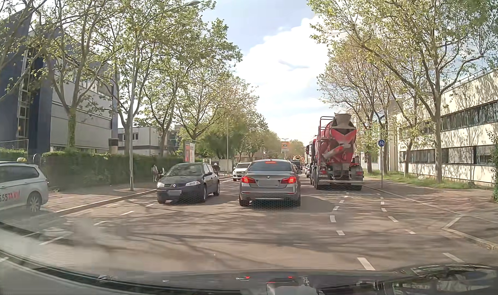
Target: Follow the waypoints while adhering to traffic rules and regulations
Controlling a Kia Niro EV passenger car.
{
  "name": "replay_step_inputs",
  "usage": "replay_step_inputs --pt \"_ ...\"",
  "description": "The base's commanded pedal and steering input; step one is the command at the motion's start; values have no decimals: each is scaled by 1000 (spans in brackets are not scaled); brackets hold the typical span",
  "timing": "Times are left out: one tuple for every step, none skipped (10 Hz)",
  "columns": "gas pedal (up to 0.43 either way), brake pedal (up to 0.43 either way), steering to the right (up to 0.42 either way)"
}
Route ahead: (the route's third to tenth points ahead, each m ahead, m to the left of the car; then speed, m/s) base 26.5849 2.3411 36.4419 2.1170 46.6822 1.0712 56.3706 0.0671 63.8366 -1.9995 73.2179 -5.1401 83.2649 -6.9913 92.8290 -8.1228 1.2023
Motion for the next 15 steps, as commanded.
replay_step_inputs --pt "87 0 91" --pt "87 0 101" --pt "87 0 116" --pt "87 0 132" --pt "87 0 151" --pt "87 0 166" --pt "87 0 184" --pt "87 0 200" --pt "87 0 210" --pt "87 0 215" --pt "87 0 215" --pt "87 0 213" --pt "98 0 211" --pt "98 0 212" --pt "98 0 217"
